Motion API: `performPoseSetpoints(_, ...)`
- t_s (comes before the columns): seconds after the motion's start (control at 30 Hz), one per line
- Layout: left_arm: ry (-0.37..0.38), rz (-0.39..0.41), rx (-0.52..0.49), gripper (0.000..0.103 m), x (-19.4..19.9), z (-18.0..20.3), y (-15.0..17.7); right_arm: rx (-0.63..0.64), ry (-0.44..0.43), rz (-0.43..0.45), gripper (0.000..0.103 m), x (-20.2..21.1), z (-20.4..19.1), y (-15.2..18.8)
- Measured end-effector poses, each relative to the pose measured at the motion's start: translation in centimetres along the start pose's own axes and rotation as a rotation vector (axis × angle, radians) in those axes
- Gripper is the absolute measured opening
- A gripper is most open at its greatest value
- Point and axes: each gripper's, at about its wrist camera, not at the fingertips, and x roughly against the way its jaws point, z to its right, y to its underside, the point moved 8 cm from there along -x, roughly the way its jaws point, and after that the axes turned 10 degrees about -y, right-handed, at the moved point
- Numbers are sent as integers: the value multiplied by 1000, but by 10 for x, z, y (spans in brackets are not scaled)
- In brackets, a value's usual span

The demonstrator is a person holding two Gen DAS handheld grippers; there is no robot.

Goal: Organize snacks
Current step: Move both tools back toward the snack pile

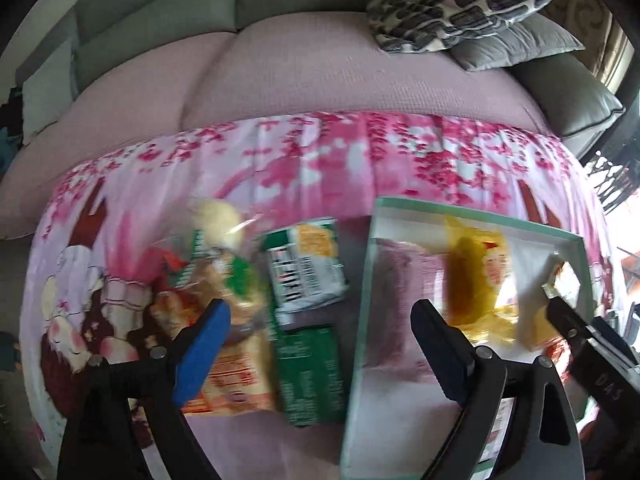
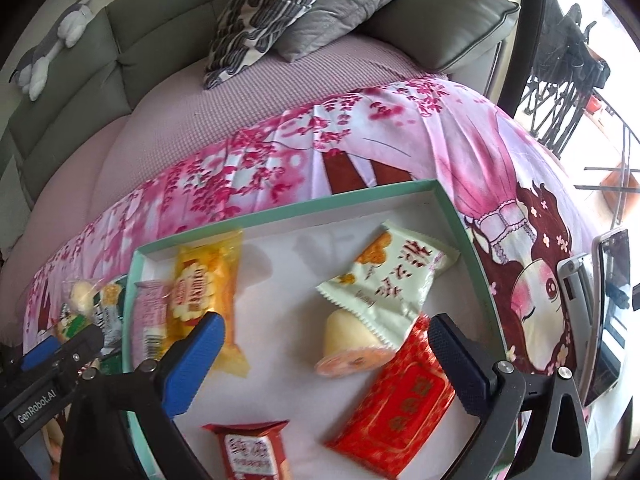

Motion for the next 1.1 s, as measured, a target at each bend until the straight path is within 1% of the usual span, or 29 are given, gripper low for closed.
performPoseSetpoints(0.1,-23,-18,17,92,-4,-20,8,21,3,-14,103,-2,-12,5)
performPoseSetpoints(0.27,-74,-23,65,92,-9,-58,20,65,4,-34,103,-4,-35,15)
performPoseSetpoints(0.5,-96,-31,146,92,-13,-106,31,146,9,-24,103,-3,-74,20)
performPoseSetpoints(0.67,-120,-43,196,92,-16,-141,36,191,7,-43,103,-8,-99,30)
performPoseSetpoints(0.8,-123,-65,242,92,-22,-162,43,217,-2,-69,103,-15,-119,42)
performPoseSetpoints(0.87,-117,-75,259,92,-24,-169,47,235,-20,-82,103,-19,-133,48)
performPoseSetpoints(1.1,-104,-93,300,92,-28,-184,54,276,-81,-104,103,-27,-172,64)
